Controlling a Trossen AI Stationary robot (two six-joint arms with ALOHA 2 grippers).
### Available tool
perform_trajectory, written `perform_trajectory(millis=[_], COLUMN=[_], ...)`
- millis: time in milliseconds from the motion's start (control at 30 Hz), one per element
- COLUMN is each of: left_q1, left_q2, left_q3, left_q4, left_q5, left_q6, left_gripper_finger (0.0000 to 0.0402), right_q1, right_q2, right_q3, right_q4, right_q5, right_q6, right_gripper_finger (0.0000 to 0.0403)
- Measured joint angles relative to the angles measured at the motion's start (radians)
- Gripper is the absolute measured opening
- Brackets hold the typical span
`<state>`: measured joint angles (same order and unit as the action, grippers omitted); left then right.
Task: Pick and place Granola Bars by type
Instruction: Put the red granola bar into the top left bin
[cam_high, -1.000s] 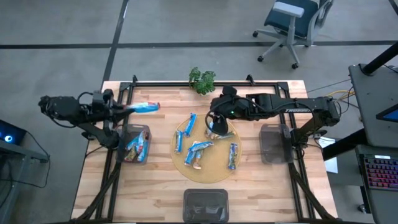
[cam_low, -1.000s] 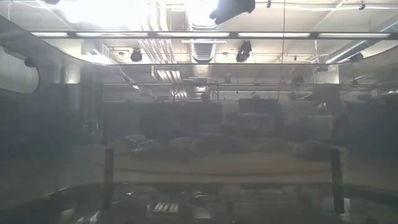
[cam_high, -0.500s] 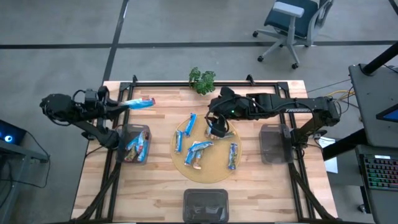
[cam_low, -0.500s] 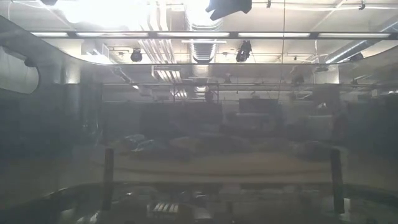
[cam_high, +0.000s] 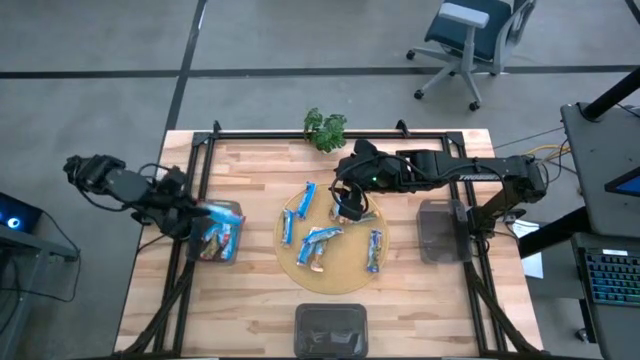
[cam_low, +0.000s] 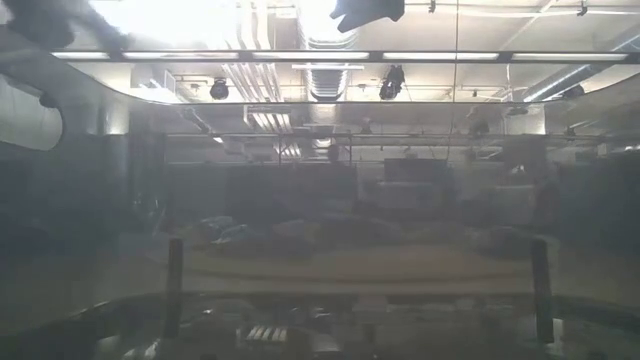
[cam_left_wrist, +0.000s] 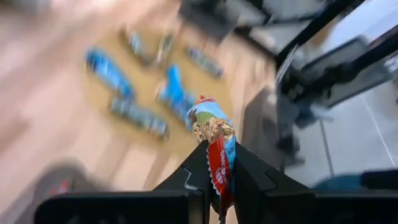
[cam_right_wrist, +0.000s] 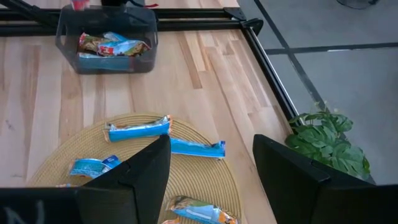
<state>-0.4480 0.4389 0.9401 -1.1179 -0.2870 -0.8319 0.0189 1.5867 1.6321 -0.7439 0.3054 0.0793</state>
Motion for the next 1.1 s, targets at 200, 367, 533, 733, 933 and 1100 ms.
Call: perform_trajectory(millis=[200,367,533,733,933,1100], left_q1=[0.0,0.0,0.0,0.0,0.0,0.0], left_q2=[0.006,0.007,0.007,0.007,0.009,0.03], left_q3=[0.0,0.0,0.0,0.0,0.0,-0.003], left_q4=[-0.198,-0.232,-0.241,-0.262,-0.333,-0.411], left_q5=[0.111,0.203,0.264,0.27,0.234,0.206], left_q6=[-0.204,-0.321,-0.372,-0.399,-0.405,-0.429], left_gripper_finger=[0.0024,0.0024,0.0024,0.0024,0.0024,0.0024], right_q1=[0.0,0.0,0.0,0.0,0.0,0.0], right_q2=[0.0,0.0,0.0,0.0,0.0,0.0], right_q3=[0.0,0.0,0.0,0.0,0.0,0.0], right_q4=[0.0,0.0,0.0,0.0,0.0,0.0], right_q5=[0.0,0.001,0.001,0.001,0.001,0.001], right_q6=[-0.003,-0.004,-0.009,-0.011,-0.011,-0.011], right_gripper_finger=[0.0219,0.0219,0.0219,0.0219,0.0219,0.0219])
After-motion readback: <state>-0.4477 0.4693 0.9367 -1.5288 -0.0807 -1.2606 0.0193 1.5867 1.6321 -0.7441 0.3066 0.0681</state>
